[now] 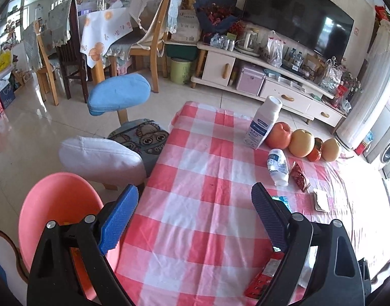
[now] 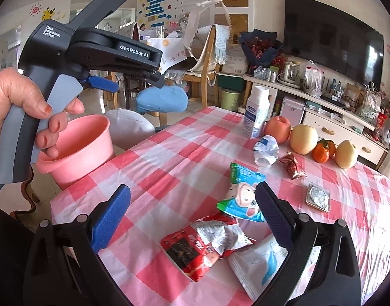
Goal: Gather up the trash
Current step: 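Close left tool on the blue cow wipes packet while right tool approaches the silver foil tray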
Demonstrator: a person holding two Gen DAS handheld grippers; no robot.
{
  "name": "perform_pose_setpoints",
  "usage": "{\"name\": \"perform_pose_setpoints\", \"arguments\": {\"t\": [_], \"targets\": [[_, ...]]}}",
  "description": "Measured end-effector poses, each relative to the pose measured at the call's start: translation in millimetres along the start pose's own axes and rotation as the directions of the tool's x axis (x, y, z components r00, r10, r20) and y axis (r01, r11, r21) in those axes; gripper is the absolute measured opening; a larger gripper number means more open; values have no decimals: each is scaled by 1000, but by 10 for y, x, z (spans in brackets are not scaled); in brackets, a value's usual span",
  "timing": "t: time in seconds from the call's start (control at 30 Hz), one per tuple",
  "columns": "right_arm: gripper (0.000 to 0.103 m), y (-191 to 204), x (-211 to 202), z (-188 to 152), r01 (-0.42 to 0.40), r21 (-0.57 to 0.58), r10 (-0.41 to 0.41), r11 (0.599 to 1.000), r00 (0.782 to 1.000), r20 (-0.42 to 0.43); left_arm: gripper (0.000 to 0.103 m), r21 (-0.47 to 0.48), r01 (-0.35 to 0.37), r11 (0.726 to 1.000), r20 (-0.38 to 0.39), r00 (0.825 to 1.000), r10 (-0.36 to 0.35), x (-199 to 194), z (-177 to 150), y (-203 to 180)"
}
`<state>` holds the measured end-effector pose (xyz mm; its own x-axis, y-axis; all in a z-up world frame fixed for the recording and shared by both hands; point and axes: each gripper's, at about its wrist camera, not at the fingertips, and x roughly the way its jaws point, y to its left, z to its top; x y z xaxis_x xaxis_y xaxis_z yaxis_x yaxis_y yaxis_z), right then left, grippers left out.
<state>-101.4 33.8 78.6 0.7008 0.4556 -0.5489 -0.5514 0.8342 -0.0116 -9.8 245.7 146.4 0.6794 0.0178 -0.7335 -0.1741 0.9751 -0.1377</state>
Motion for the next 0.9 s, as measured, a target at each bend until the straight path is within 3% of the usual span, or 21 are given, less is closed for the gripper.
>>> {"name": "perform_pose_setpoints", "arguments": {"t": [0.4,0.67,0.9], "targets": [[99,-422,-88,-80,27,53,-27,998,1000,4,90,71,-2,997,-53,999,6,195,-45,-467],[99,-1005,-226,-123,89,163,-91,983,996,5,90,150,6,989,-100,995,9,318,-121,-800],[99,-1622,-306,-211,173,285,-173,943,985,-28,90,239,52,970,-195,981,-5,506,-298,-1185]]}}
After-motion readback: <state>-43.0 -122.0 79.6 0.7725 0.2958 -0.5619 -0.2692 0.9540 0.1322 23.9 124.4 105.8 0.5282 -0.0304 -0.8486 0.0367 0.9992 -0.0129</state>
